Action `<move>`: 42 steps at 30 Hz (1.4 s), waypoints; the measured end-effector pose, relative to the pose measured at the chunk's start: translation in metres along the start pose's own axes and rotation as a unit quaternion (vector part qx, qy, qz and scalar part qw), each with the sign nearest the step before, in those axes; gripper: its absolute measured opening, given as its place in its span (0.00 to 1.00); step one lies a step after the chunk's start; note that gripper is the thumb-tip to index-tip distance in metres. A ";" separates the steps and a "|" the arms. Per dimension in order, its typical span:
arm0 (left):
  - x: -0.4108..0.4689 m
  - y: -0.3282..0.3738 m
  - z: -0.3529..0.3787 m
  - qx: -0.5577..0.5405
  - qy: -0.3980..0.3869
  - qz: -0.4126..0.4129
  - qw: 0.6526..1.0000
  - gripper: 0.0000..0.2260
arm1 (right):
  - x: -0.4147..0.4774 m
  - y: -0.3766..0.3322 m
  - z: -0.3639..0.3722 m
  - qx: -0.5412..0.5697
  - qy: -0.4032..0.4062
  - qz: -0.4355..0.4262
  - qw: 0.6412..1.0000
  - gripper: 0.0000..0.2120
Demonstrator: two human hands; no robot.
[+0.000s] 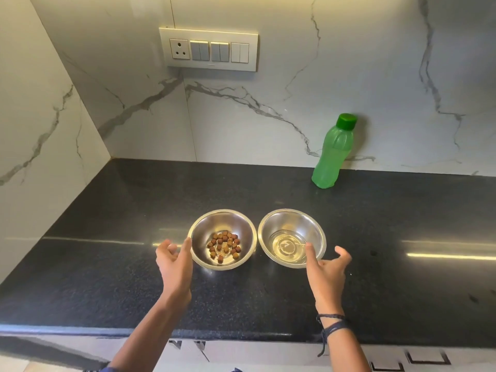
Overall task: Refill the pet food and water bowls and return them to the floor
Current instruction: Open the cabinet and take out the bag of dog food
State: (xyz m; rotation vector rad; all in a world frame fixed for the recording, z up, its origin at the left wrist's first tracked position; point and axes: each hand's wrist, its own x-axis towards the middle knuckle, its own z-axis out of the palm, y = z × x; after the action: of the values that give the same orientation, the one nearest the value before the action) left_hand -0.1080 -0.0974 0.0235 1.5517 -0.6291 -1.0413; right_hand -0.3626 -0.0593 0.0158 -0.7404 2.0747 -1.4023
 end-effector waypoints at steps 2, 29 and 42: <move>-0.005 0.022 0.005 -0.005 -0.004 0.021 1.000 0.26 | -0.001 -0.013 0.000 0.002 0.002 -0.026 1.000 0.32; -0.019 0.427 0.108 -0.364 -0.218 0.126 0.897 0.26 | 0.026 -0.468 0.008 -0.284 0.156 -0.635 0.701 0.71; 0.003 0.420 0.099 -0.337 -0.275 0.124 0.892 0.27 | 0.033 -0.460 0.058 -0.304 0.352 -0.533 0.707 0.30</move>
State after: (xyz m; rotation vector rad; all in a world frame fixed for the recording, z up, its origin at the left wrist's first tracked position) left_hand -0.1352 -0.2528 0.4255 0.5470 -0.7195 -1.3261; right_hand -0.2786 -0.2637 0.4244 -2.2634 2.9270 -1.6741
